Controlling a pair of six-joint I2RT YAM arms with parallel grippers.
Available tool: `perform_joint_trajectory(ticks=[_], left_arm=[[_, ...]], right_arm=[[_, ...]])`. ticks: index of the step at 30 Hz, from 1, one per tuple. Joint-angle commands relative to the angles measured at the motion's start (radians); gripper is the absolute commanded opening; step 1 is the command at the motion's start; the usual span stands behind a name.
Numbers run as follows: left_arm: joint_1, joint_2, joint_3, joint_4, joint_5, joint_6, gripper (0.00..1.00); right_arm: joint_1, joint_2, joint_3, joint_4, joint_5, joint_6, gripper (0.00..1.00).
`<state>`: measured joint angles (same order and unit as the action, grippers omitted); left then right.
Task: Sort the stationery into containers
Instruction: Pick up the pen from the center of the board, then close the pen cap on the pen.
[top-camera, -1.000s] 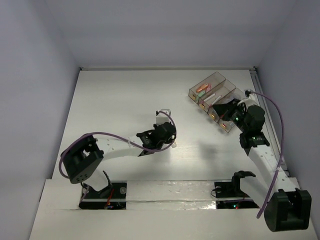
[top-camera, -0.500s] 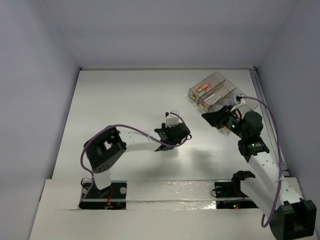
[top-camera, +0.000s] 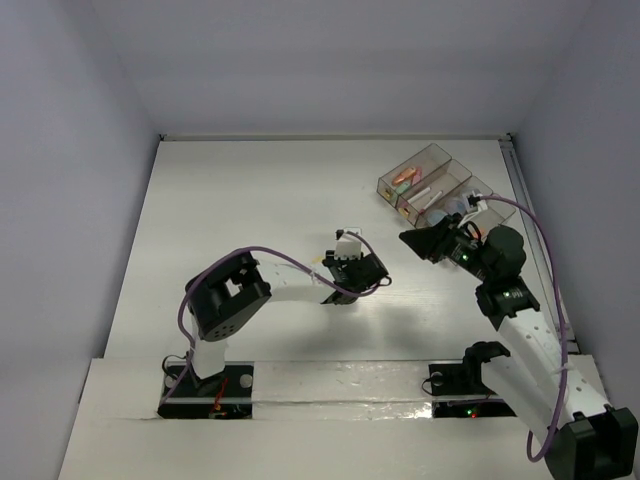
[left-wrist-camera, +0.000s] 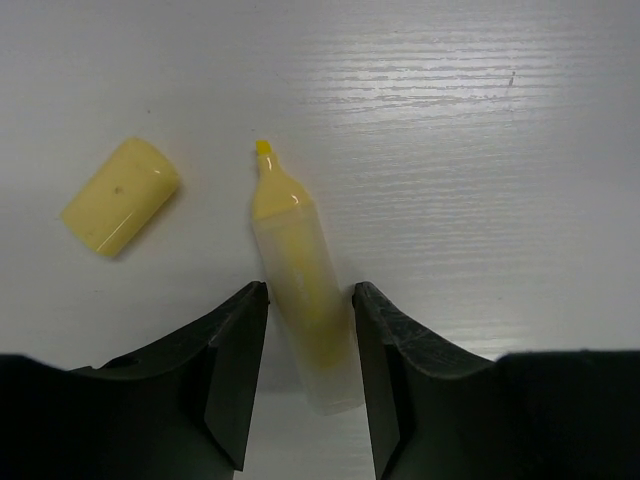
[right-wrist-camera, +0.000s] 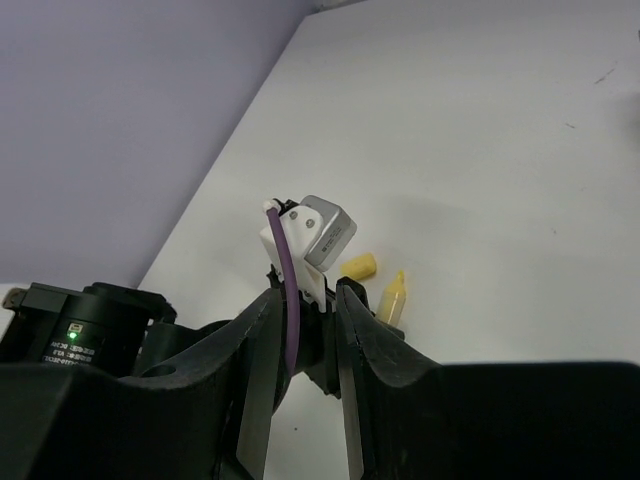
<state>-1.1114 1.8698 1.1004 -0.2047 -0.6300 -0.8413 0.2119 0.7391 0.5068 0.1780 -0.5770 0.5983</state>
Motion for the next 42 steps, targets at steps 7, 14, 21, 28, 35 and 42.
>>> perform_joint_trajectory(ticks=[7,14,21,28,35,42], left_arm=[[-0.004,0.029,-0.010,-0.009,-0.011,0.007,0.41],[-0.004,0.032,-0.051,0.048,0.009,0.019,0.18],[-0.004,-0.075,-0.128,0.131,0.006,0.050,0.00],[-0.004,-0.387,-0.210,0.143,0.000,0.094,0.00],[0.005,-0.716,-0.254,0.028,-0.063,0.117,0.00],[0.047,-1.007,-0.316,-0.041,-0.073,0.166,0.00]], right_arm=[[0.020,-0.004,0.006,0.008,0.000,-0.015,0.38],[0.020,0.040,-0.008,0.054,-0.026,0.011,0.83],[0.020,0.092,-0.051,0.195,-0.058,0.081,1.00],[0.061,0.216,-0.024,0.221,-0.068,0.089,0.68],[0.325,0.368,0.090,0.121,0.214,0.037,0.64],[0.490,0.678,0.225,0.109,0.376,0.061,0.65]])
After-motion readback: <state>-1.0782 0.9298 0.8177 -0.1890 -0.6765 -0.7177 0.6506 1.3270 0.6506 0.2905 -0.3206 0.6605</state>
